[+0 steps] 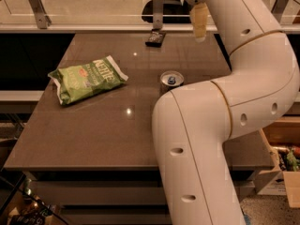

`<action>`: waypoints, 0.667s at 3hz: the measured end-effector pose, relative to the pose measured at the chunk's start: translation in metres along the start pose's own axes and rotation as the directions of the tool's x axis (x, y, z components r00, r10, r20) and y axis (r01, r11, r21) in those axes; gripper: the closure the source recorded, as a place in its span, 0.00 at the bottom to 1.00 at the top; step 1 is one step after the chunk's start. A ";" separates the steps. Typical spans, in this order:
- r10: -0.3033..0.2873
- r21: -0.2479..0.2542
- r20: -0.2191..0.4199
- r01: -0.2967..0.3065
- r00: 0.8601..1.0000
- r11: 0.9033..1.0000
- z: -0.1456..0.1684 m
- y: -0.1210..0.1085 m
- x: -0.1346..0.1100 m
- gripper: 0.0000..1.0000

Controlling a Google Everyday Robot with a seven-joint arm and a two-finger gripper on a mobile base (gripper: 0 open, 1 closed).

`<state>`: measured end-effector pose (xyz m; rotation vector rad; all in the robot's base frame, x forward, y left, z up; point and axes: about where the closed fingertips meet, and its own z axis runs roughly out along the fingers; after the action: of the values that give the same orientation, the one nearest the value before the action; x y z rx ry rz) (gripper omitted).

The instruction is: Pick rxbar chocolate

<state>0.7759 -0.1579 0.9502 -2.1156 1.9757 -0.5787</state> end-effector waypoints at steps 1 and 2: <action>0.024 -0.041 0.021 -0.023 0.999 0.999 0.006 0.009 -0.007 0.00; 0.059 -0.076 0.037 -0.056 0.998 0.996 0.009 0.018 -0.012 0.00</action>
Offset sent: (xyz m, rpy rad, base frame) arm -0.0649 0.0010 -0.0185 0.0544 0.2994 -0.1275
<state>0.7629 -0.1491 0.9330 -2.0880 2.0596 -0.4562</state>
